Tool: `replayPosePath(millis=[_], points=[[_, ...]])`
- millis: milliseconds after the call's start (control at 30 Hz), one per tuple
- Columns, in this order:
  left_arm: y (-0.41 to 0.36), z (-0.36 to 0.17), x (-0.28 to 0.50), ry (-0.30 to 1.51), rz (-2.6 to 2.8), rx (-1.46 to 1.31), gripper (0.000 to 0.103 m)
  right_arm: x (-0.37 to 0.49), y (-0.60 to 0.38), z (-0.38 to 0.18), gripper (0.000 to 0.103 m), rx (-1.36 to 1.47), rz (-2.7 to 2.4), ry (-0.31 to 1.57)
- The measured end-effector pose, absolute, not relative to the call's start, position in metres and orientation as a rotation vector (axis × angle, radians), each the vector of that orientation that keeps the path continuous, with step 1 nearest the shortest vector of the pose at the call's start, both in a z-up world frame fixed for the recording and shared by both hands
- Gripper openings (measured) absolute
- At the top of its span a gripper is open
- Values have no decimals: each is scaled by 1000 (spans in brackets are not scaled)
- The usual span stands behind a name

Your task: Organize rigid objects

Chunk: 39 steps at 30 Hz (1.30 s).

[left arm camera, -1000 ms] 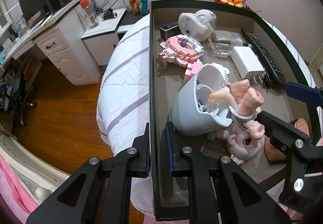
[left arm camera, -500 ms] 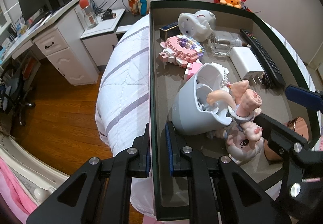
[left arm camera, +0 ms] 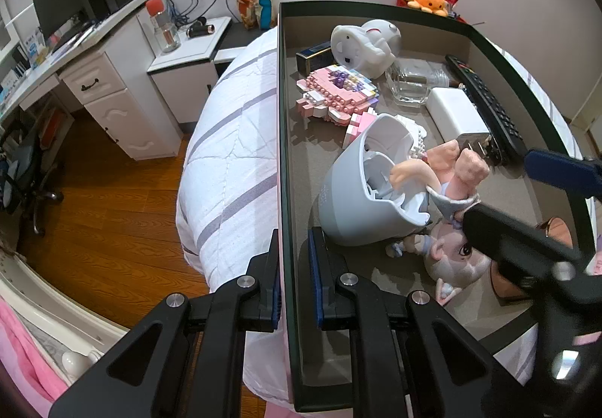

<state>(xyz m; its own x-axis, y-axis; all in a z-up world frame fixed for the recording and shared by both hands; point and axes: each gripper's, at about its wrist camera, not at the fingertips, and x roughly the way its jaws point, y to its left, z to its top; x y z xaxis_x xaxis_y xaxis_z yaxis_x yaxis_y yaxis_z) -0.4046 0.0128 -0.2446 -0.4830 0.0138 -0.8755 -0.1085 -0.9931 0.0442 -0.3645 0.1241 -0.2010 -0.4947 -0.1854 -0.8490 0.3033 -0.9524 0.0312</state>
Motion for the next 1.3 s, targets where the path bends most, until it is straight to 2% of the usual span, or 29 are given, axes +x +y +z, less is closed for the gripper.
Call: replayPosePath(millis=[133, 200, 267, 467, 600, 733, 1000, 1067, 1100, 1167, 1233, 1300], points=[[15, -246, -404, 164, 2648, -1551, 10, -376, 124, -216, 67, 1442, -2441, 140], [15, -246, -405, 155, 2646, -1556, 10, -379, 124, -219, 59, 1446, -2399, 120], [14, -247, -405, 147, 2643, -1556, 10, -378, 121, -219, 44, 1432, -2354, 131], [13, -247, -404, 147, 2642, -1552, 10, -377, 128, -217, 25, 1448, -2399, 220], [11, -247, -404, 150, 2642, -1552, 10, -382, 147, -218, 25, 1482, -2504, 257], [10, -247, -403, 153, 2642, -1552, 10, -386, 159, -219, 25, 1485, -2501, 208], [8, -247, -404, 148, 2644, -1552, 10, -391, 166, -220, 25, 1521, -2599, 413], [9, -247, -404, 153, 2644, -1553, 10, -390, 162, -218, 26, 1498, -2551, 344], [9, -247, -404, 152, 2644, -1553, 10, -389, 161, -216, 28, 1480, -2513, 284], [10, -247, -403, 156, 2644, -1553, 10, -388, 157, -210, 44, 1441, -2458, 197], [10, -247, -403, 158, 2644, -1555, 10, -385, 153, -203, 56, 1397, -2466, 199], [10, -248, -403, 158, 2644, -1555, 10, -384, 156, -196, 59, 1372, -2478, 174]])
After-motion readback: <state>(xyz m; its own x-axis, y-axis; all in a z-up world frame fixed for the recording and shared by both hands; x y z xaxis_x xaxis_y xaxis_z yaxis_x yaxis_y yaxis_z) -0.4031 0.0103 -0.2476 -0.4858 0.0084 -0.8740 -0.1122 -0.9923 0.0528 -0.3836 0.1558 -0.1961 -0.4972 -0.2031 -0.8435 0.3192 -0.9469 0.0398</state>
